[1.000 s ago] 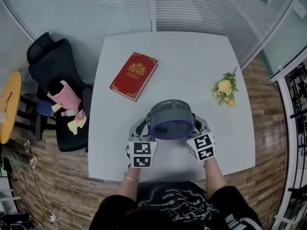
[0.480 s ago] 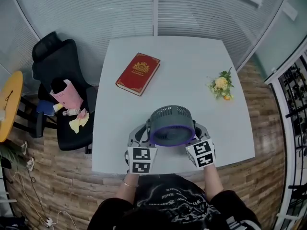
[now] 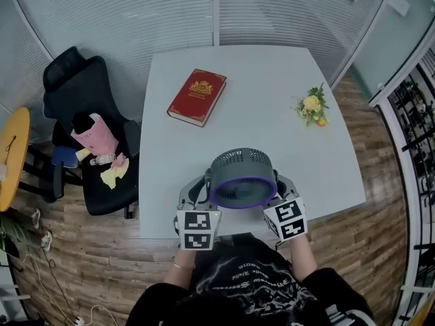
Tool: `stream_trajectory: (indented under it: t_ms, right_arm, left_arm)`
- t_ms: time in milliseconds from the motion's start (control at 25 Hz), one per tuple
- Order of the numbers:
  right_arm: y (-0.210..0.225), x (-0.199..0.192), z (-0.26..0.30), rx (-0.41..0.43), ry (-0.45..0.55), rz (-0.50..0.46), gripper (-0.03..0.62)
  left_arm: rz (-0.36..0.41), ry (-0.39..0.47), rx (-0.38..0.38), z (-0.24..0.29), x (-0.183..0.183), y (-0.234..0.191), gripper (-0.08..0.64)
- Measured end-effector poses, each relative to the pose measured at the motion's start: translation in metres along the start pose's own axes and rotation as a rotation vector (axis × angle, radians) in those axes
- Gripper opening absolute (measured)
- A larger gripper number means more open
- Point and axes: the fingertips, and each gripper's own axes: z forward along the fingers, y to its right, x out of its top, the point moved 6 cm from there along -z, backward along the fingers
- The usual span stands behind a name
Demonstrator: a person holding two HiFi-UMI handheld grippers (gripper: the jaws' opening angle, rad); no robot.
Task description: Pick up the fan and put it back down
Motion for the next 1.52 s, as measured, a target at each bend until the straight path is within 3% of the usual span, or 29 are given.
stream_trajectory:
  t_ms: [800, 1520]
  right_arm:
    - [-0.048, -0.016, -0.025, -0.117, -0.007, 0.077, 0.156]
    - [0.043, -0.057, -0.087, -0.275, -0.031, 0.171, 0.156]
  left_arm:
    - [0.068, 0.003, -0.111, -0.03, -0.009, -0.009, 0.072]
    - [0.139, -0.008, -0.278, 0.031, 0.02, 0.097, 0.073]
